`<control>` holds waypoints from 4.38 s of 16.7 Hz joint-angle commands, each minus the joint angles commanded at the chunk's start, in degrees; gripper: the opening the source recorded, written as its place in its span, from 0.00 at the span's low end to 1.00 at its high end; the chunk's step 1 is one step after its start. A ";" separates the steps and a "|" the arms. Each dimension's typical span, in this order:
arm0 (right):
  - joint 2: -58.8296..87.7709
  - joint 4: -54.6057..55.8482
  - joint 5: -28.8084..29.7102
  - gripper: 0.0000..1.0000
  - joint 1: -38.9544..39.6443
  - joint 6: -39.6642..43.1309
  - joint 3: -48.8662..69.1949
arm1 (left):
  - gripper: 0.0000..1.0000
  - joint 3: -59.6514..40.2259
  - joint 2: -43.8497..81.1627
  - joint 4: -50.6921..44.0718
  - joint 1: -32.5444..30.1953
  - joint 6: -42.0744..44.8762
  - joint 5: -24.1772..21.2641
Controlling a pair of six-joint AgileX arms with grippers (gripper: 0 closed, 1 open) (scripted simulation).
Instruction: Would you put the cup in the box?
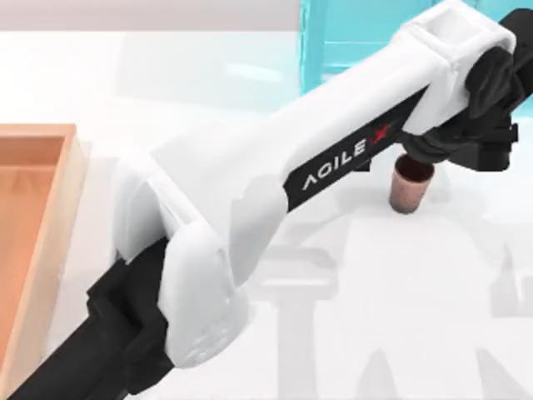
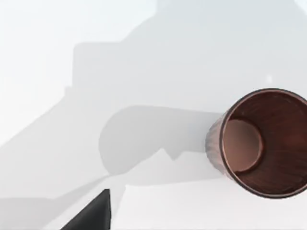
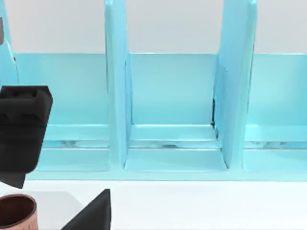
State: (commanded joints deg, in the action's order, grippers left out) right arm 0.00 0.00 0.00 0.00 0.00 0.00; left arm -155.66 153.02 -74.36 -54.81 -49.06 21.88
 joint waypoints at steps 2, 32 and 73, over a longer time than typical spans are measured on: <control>0.00 0.00 0.00 1.00 0.00 0.00 0.00 | 1.00 1.58 1.86 3.81 1.04 1.04 -0.36; 0.00 0.00 0.00 1.00 0.00 0.00 0.00 | 0.00 4.50 5.47 11.14 2.76 3.11 -1.05; 0.00 0.00 0.00 1.00 0.00 0.00 0.00 | 0.00 101.97 -74.13 40.13 75.49 69.43 -30.97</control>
State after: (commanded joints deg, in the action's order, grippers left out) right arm 0.00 0.00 0.00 0.00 0.00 0.00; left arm -53.68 78.89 -34.23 20.68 20.37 -9.09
